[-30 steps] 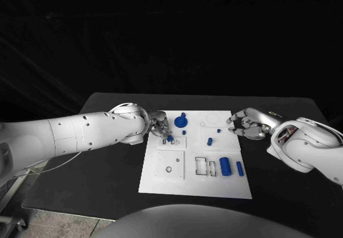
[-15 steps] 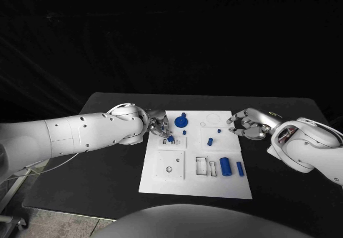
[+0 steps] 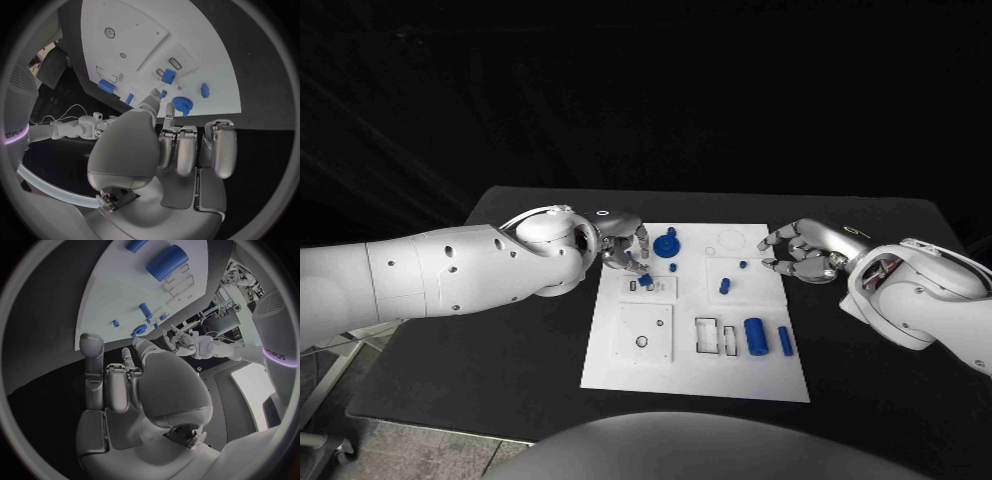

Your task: Assemble the parts on the task board

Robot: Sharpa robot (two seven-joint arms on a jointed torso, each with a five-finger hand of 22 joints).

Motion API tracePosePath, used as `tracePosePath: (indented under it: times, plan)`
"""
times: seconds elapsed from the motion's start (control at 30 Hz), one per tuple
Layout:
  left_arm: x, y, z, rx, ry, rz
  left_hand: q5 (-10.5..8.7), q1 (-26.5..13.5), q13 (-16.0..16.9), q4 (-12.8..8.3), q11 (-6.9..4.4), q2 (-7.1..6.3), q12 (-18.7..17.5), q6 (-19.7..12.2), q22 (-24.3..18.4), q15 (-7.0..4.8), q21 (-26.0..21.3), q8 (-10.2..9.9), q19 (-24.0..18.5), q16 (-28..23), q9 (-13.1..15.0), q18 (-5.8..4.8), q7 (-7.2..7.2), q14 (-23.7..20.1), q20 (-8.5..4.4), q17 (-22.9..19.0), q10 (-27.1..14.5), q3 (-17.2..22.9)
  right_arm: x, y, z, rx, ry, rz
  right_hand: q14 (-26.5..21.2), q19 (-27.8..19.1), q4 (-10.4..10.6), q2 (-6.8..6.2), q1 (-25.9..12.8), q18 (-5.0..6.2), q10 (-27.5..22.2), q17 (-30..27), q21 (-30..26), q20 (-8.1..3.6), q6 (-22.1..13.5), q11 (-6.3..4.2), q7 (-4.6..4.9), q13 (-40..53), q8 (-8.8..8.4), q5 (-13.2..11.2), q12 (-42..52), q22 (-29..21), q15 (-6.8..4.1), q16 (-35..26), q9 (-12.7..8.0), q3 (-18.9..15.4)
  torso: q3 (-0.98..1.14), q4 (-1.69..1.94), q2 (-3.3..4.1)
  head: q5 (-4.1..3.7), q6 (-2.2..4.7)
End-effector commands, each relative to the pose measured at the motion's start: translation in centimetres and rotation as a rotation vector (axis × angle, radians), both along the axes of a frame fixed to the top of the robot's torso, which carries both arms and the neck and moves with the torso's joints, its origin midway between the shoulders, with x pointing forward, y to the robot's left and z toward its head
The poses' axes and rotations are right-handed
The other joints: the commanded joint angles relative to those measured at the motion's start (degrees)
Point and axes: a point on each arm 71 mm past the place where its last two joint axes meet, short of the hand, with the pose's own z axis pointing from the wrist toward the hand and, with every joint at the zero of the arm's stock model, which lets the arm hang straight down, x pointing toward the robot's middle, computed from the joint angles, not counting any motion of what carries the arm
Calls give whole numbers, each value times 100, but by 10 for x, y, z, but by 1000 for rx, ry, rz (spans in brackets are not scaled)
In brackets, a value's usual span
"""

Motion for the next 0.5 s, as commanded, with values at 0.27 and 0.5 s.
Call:
tracePosePath:
  times: [0.27,0.5]
  plan:
    - [-1,-11,-7,178,-30,-29,-24,-484,1501,529,53,-93,-10,-151,1354,47,-49,-141,231,14,-61,-21,139,601,24,1509,600,-260,-2,1,-1,6,0,11,355,-30,8,-14,-10,-33,401,158,-29,1,46,37,11,1261,-20,-52,-12,0,21,-14,-9,24,-5,1,11,-21,1]
    - [-1,-18,-14,204,-19,-24,-23,-548,1501,643,72,-93,-10,-110,1344,67,-76,-135,207,14,-49,-13,158,601,46,1509,600,-295,-3,1,-1,7,1,11,355,-30,8,-14,-10,-33,401,158,-29,1,46,37,11,1261,-20,-52,-12,0,21,-14,-9,24,-2,-3,15,-11,1]
